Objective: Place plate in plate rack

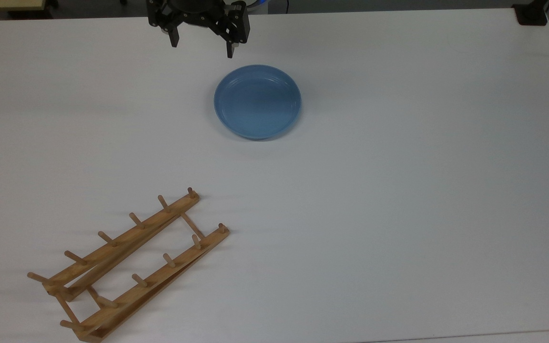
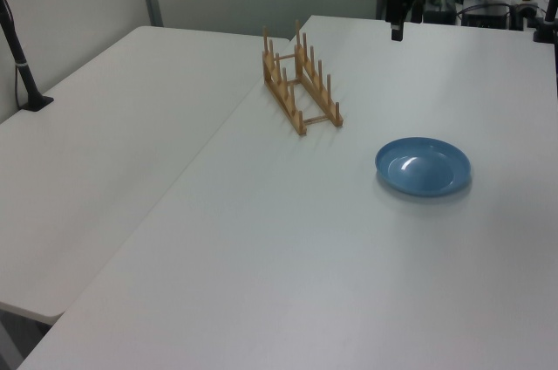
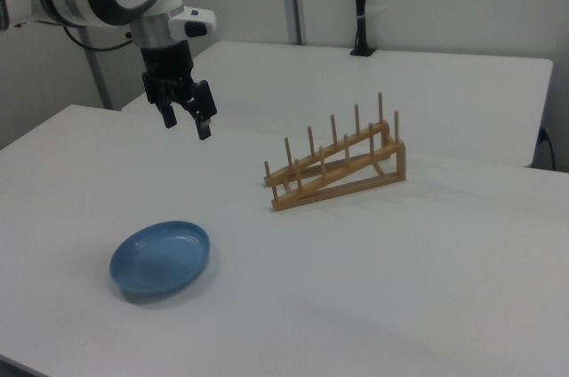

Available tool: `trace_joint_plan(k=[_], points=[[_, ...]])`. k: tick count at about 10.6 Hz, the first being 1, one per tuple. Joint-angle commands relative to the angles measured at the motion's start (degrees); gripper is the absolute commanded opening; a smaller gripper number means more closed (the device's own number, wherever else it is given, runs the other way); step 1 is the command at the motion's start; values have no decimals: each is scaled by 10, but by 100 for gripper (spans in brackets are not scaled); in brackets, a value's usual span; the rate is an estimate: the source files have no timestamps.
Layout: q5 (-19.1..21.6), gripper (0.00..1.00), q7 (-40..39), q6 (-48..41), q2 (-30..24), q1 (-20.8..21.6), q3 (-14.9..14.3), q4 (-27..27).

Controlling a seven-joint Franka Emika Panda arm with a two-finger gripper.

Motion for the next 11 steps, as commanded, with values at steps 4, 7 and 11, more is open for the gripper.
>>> trace_joint_plan(k=[4, 7, 11], points=[[-6, 100, 4, -15, -15, 6, -2, -11], [-6, 100, 3, -14, -15, 6, -2, -12], [-6, 100, -31, -12, -13, 1, -3, -13]])
